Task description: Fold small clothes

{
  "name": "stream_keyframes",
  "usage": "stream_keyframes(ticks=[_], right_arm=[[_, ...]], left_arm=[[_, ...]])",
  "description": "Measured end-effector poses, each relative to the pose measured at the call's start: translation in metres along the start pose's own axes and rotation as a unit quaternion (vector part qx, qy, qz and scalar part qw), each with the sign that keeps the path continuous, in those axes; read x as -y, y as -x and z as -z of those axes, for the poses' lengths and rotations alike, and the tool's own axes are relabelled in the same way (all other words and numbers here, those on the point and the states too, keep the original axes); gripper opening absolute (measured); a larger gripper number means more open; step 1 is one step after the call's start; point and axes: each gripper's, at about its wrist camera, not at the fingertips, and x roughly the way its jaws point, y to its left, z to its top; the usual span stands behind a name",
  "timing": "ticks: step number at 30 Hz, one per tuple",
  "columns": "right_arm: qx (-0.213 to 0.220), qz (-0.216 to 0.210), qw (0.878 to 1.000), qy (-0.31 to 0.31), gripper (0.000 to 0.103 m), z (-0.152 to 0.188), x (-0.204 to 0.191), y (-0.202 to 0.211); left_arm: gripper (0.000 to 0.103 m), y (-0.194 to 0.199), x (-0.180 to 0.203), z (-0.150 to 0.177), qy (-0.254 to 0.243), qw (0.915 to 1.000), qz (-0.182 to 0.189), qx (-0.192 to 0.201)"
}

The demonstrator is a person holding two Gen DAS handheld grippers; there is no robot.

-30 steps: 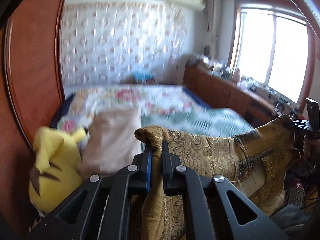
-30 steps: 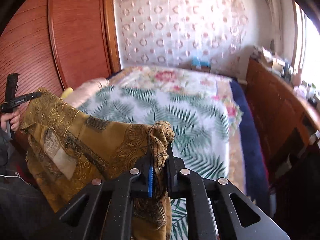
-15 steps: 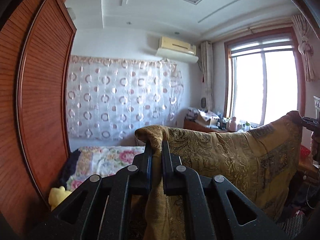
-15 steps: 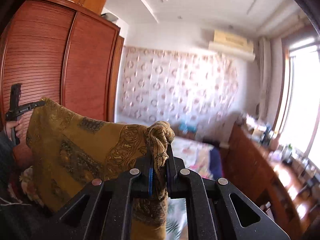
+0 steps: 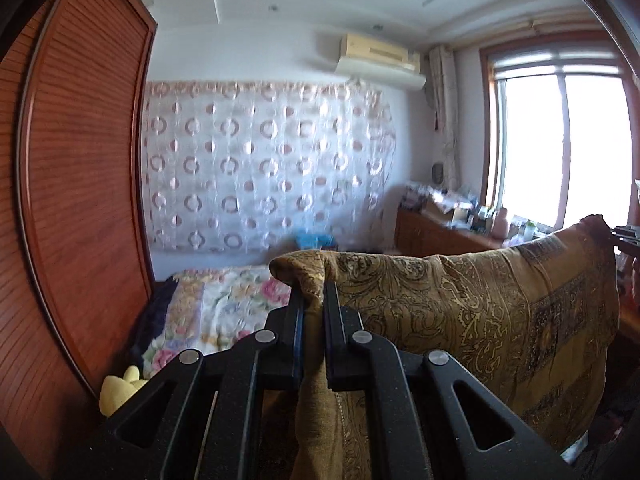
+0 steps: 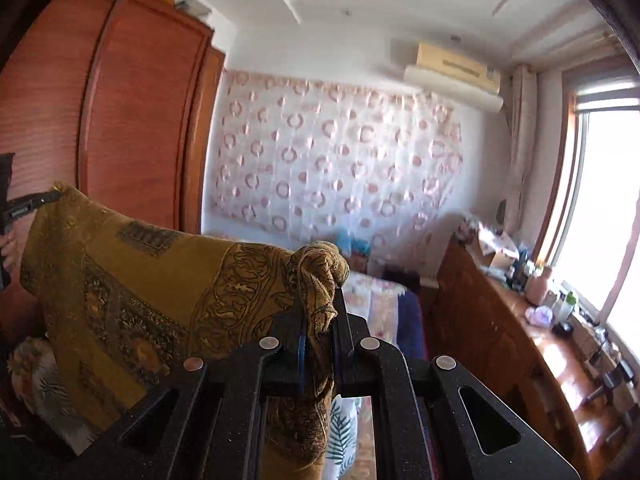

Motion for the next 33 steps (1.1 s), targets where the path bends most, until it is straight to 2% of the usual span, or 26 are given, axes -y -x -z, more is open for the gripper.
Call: stream_keyframes(ticks=[5, 10, 14, 16, 19, 22, 24, 25, 26, 28, 29, 31, 33], right_arm=[[-0.062, -0.007, 0.998, -0.017, 0.009, 0.035, -0.005, -0.104], [-0.11, 0.003, 0.994, -0.025, 0.009, 0.052, -0.01, -0.175], [-0.137, 0.008, 0.99, -0.033, 0.009, 0.052, -0.009, -0.212], [-0.145, 0.01, 0.989, -0.034, 0.009, 0.028, -0.011, -0.224], [-0.154, 0.009, 0.987, -0.046, 0.01, 0.018, 0.0, -0.235], [-0.164, 0.007, 0.985, -0.055, 0.01, 0.03, 0.005, -0.229], [-0.169, 0.012, 0.984, -0.06, 0.022, 0.032, 0.006, -0.233], [-0.17, 0.013, 0.983, -0.063, 0.027, 0.039, 0.008, -0.234], [-0.173, 0.013, 0.983, -0.066, 0.028, 0.04, 0.008, -0.232], [-0.175, 0.019, 0.982, -0.07, 0.035, 0.043, 0.008, -0.227], [-0.173, 0.018, 0.982, -0.073, 0.037, 0.044, 0.007, -0.22], [-0.166, 0.008, 0.983, -0.083, 0.048, 0.047, 0.005, -0.205], [-0.165, 0.002, 0.982, -0.09, 0.054, 0.056, 0.0, -0.192]], left_arm=[[0.009, -0.103, -0.009, 0.047, -0.008, 0.9973, -0.017, -0.07], [0.009, -0.174, -0.004, 0.073, -0.016, 0.9929, -0.023, -0.115], [0.009, -0.207, 0.005, 0.083, -0.026, 0.9901, -0.026, -0.135], [0.009, -0.218, 0.007, 0.085, -0.029, 0.9889, -0.028, -0.143], [0.01, -0.225, 0.004, 0.088, -0.03, 0.9868, -0.027, -0.157], [0.019, -0.222, 0.003, 0.092, -0.028, 0.9852, -0.023, -0.168], [0.026, -0.216, 0.0, 0.092, -0.034, 0.9843, -0.036, -0.17], [0.033, -0.211, -0.001, 0.092, -0.032, 0.9843, -0.031, -0.171], [0.042, -0.208, -0.001, 0.093, -0.03, 0.9842, -0.027, -0.172], [0.047, -0.2, -0.003, 0.094, -0.027, 0.9837, -0.021, -0.176], [0.055, -0.193, -0.002, 0.095, -0.026, 0.9829, -0.017, -0.182], [0.069, -0.186, 0.0, 0.099, -0.024, 0.9823, -0.011, -0.186], [0.077, -0.173, 0.003, 0.103, -0.022, 0.9825, -0.008, -0.185]])
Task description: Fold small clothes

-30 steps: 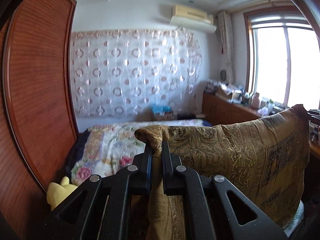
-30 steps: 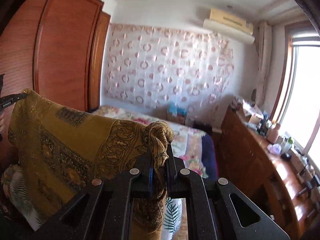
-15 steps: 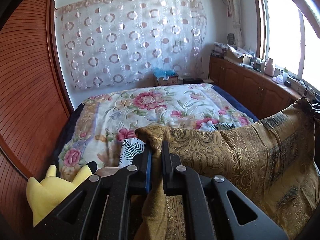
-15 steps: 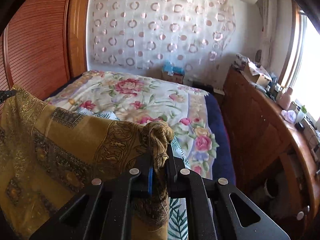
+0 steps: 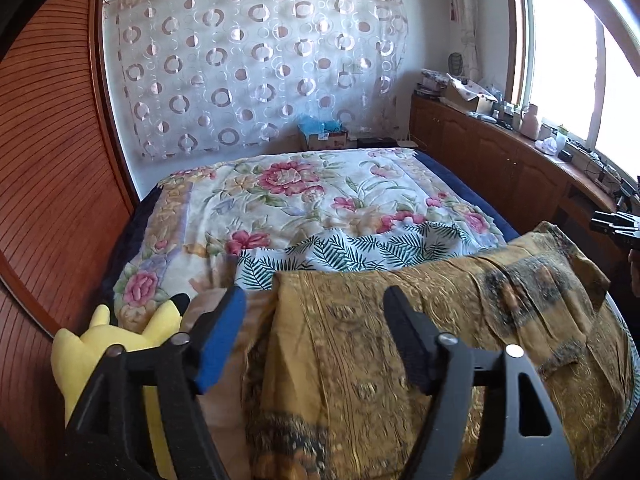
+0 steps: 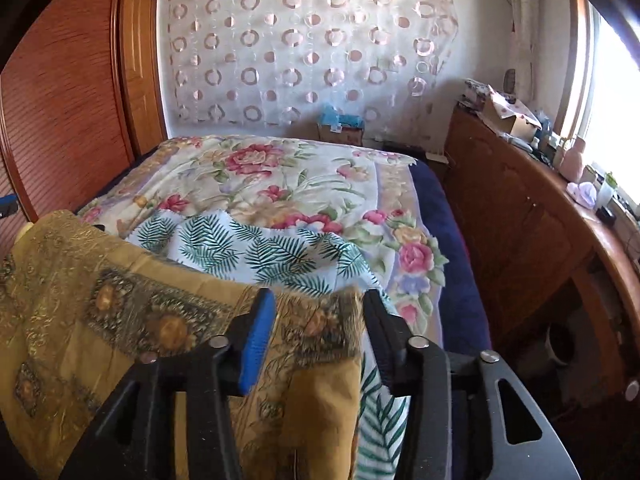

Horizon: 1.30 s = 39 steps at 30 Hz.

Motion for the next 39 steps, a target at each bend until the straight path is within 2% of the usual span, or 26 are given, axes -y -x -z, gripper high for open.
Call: stream_keyframes(ticks=[2, 7, 14, 18, 26, 30, 32, 39], right_arm=[[-0.007, -0.008, 1.0, -0.003, 0.057, 0.014, -0.005, 0.008], [-0.026, -0.022, 0.999, -0.015, 0.058, 0.047, -0.008, 0.021], [-0.056, -0.022, 0.997, -0.05, 0.058, 0.078, 0.005, 0.041], [-0.067, -0.023, 0.995, -0.07, 0.058, 0.09, 0.016, 0.059], [-0.071, -0.024, 0.993, -0.086, 0.058, 0.092, 0.027, 0.068], [-0.069, -0.011, 0.994, -0.08, 0.058, 0.088, 0.02, 0.056], [-0.068, -0.006, 0.994, -0.083, 0.058, 0.085, 0.021, 0.049], [-0.07, 0.013, 0.994, -0.086, 0.058, 0.08, 0.026, 0.035]], left_arm=[[0.078, 0.008, 0.004, 0.009, 0.001, 1.0, 0.006, -0.003], [0.078, 0.022, 0.015, 0.026, -0.003, 1.0, 0.007, -0.006], [0.078, 0.04, 0.027, 0.049, -0.004, 0.9999, 0.008, -0.014], [0.078, 0.046, 0.032, 0.066, 0.0, 0.9993, 0.026, -0.027], [0.078, 0.044, 0.033, 0.083, -0.006, 0.9989, 0.022, -0.041], [0.066, 0.04, 0.018, 0.084, 0.008, 0.9989, 0.008, -0.046], [0.057, 0.036, 0.014, 0.085, 0.009, 0.9986, 0.005, -0.052], [0.055, 0.024, -0.002, 0.08, 0.022, 0.998, -0.022, -0.055]])
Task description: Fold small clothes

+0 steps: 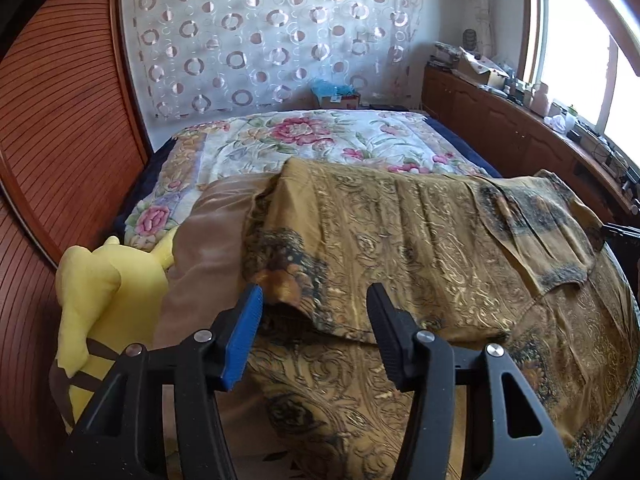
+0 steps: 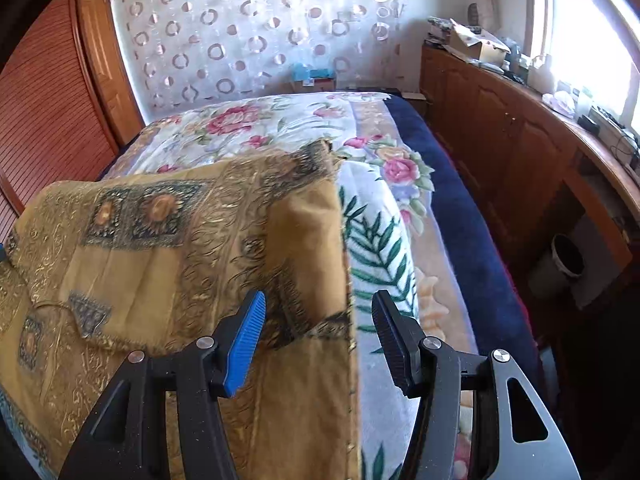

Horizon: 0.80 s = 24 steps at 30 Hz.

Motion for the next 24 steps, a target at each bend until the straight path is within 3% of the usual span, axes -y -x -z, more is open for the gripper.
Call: stream_keyframes(ticks=[3, 5, 8, 11, 12, 14, 16, 24], right_arm=[[0.001, -0.001, 1.0, 0.002, 0.058, -0.003, -0.003, -0.005], [-0.001, -0.001, 1.0, 0.007, 0.055, -0.002, -0.006, -0.007], [-0.009, -0.003, 1.0, 0.018, 0.049, -0.001, -0.011, -0.012], [-0.015, -0.003, 0.999, 0.029, 0.036, -0.002, -0.013, -0.017], [-0.016, -0.004, 0.999, 0.033, 0.026, -0.003, -0.014, -0.018], [-0.015, -0.012, 0.999, 0.041, 0.012, -0.004, -0.017, -0.019], [-0.005, -0.015, 0.998, 0.053, 0.004, -0.006, -0.019, -0.016], [0.075, -0.038, 0.995, 0.059, 0.002, -0.013, -0.02, 0.03]], left_arm=[[0.048, -0.006, -0.005, -0.003, 0.005, 0.9999, -0.01, -0.002], [0.035, -0.01, -0.008, -0.004, 0.009, 0.9999, -0.012, -0.007], [0.03, -0.018, -0.008, -0.005, 0.002, 0.9998, -0.014, -0.017], [0.03, -0.023, -0.008, -0.005, 0.0, 0.9996, -0.015, -0.025], [0.03, -0.024, -0.007, -0.005, -0.001, 0.9995, -0.016, -0.027], [0.004, -0.023, -0.006, -0.005, -0.007, 0.9995, -0.009, -0.028], [0.003, -0.019, -0.004, -0.007, -0.008, 0.9996, -0.011, -0.025], [0.002, 0.036, 0.011, -0.022, -0.005, 0.9988, 0.014, 0.046]])
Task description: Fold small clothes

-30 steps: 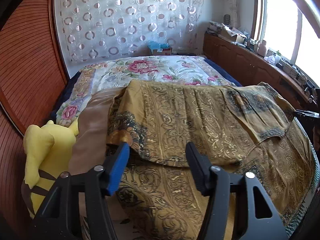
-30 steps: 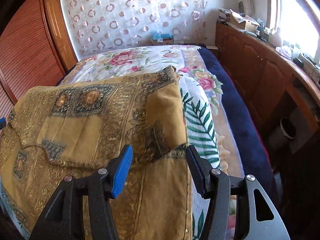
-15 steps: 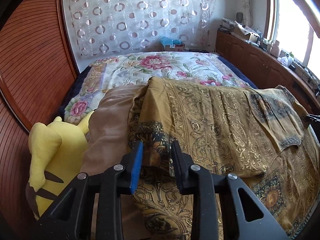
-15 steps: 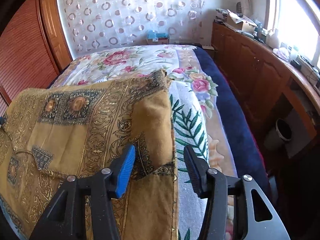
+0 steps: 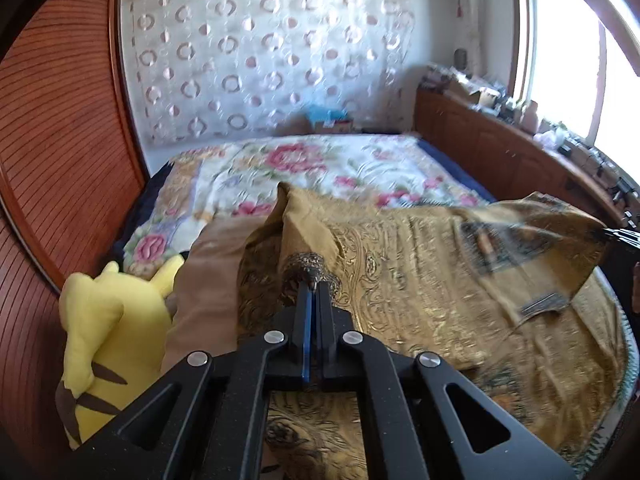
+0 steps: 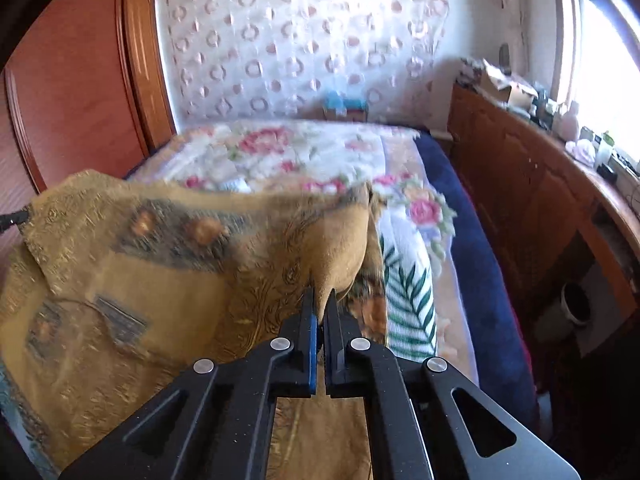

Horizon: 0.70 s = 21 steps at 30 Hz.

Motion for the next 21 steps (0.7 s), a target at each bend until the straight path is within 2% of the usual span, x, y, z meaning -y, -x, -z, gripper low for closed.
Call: stream_keyframes(ticks=[4, 9, 16, 21], right_arm=[[0.026, -0.017, 1.0, -0.005, 0.002, 0.001, 0.003, 0.028], [0.043, -0.032, 0.999, -0.006, 0.002, 0.015, 0.011, 0.062], [0.026, -0.041, 0.999, -0.004, 0.002, 0.062, 0.017, 0.101], [0.01, -0.043, 0.999, -0.006, 0.002, 0.08, 0.021, 0.126]], left_arm=[[0.002, 0.028, 0.006, -0.004, -0.002, 0.9996, 0.015, 0.024], [0.002, 0.052, 0.006, 0.007, 0.005, 0.9993, 0.027, 0.026], [0.002, 0.084, 0.002, 0.052, 0.016, 0.9992, 0.033, 0.014], [0.002, 0.101, -0.001, 0.075, 0.03, 0.9989, 0.035, 0.007]])
